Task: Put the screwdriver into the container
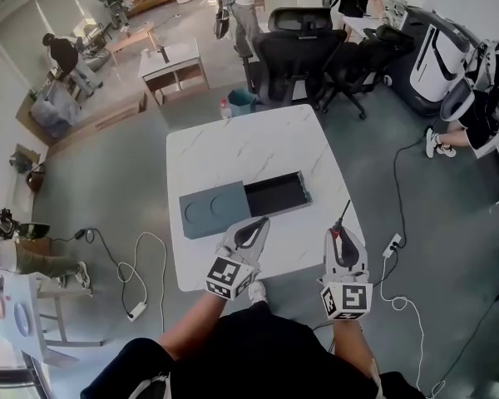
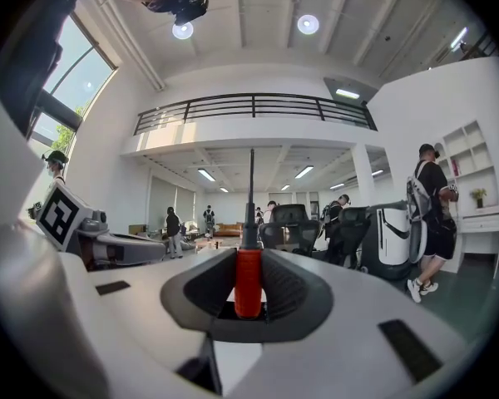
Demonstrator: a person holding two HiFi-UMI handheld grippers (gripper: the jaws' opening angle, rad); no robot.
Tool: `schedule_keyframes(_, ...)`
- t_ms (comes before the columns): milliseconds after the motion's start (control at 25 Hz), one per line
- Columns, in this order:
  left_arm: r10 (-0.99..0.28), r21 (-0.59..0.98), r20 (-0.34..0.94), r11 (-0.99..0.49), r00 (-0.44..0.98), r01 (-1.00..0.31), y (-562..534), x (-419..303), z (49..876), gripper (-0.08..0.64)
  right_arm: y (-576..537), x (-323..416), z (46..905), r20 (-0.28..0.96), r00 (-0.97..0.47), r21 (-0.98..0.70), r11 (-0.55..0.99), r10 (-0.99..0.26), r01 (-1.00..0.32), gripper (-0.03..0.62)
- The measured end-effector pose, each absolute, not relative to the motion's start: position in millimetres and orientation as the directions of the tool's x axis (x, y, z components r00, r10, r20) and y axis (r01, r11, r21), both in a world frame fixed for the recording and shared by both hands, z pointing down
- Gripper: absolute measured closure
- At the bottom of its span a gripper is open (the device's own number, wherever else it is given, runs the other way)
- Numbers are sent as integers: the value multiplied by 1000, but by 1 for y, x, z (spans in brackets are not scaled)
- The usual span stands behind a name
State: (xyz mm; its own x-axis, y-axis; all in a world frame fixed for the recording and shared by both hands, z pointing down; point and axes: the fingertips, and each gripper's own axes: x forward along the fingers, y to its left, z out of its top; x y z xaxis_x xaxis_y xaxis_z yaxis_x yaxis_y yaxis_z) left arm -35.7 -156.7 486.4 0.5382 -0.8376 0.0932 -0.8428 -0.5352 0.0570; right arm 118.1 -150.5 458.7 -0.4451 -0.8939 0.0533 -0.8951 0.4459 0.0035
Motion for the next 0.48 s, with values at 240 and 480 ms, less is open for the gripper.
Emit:
schedule_keyframes(240, -825, 75, 89, -554, 559, -829, -178, -52, 488, 552, -175, 94, 459, 67, -448, 7, 449, -892, -893, 497)
schedule_keyframes(480, -830, 87, 75, -547, 553, -833, -187, -69, 487, 552, -185, 78, 460, 74, -454, 31, 457, -888, -889, 497)
